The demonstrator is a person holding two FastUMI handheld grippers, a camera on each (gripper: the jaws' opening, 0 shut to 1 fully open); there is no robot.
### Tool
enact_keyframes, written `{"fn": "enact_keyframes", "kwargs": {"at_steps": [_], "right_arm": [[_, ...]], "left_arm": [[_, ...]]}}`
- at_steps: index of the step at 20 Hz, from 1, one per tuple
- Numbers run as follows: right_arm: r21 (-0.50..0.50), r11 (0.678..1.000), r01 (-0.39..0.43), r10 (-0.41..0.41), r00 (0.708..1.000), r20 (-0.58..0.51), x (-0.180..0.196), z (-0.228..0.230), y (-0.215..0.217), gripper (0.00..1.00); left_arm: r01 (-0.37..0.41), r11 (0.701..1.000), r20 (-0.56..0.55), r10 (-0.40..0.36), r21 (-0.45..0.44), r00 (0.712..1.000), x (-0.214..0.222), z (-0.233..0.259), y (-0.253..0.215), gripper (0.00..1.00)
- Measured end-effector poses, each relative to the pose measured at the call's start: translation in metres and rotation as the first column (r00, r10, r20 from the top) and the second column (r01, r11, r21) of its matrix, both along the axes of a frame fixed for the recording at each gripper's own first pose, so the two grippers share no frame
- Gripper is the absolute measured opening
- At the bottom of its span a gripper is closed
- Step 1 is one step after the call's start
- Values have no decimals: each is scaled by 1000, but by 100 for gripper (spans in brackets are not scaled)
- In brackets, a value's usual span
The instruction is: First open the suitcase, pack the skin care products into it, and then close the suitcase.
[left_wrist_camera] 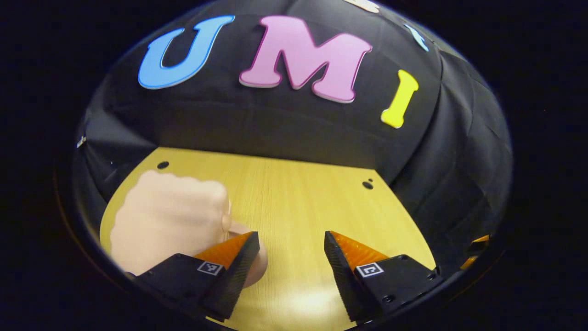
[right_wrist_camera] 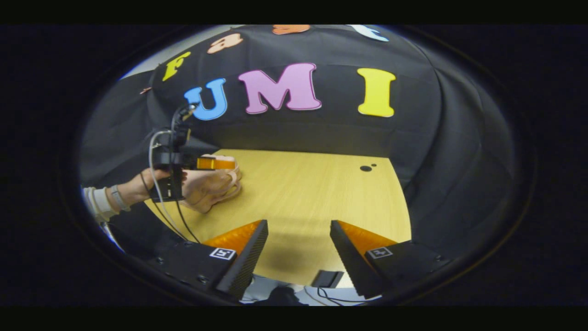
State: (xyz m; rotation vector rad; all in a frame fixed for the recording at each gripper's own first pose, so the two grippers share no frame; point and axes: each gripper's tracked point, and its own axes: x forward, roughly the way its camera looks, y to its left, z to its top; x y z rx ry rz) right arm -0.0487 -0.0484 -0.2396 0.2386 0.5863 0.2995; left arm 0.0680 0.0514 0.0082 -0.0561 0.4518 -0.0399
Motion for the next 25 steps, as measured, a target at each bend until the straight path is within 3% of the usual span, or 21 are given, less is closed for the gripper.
{"fn": "enact_keyframes", "kwargs": {"at_steps": [1,4,8,10,15,17,22,23,25], "right_arm": [[-4,1000,3,-3,999,41,1,11,-4,87],[-11,999,52,-49,981,188,4,75,-18,88],[-1,990,142,-131,916,379,3,163,-25,91],[-12,979,203,-182,899,398,-11,185,-27,93],[-19,974,226,-180,820,543,-45,237,-5,95],[0,982,187,-156,822,548,-56,247,18,95],[26,989,145,-133,807,575,-64,266,43,96],[31,990,139,-131,804,581,-65,269,45,96],[30,990,139,-130,801,585,-62,271,47,96]], "left_arm": [[4,999,65,-7,35,998,-12,28,-10,95],[-8,993,236,-20,118,972,-63,113,-35,97],[-36,985,416,-38,171,909,-137,183,-70,96],[-55,983,443,-28,173,896,-176,193,-76,96],[-103,981,513,3,167,858,-254,205,-69,96],[-119,981,492,29,153,870,-271,204,-59,96],[-157,980,521,73,119,851,-304,216,-41,96],[-164,980,524,80,115,848,-307,217,-37,92],[-175,978,531,92,109,842,-309,222,-32,96]]}}
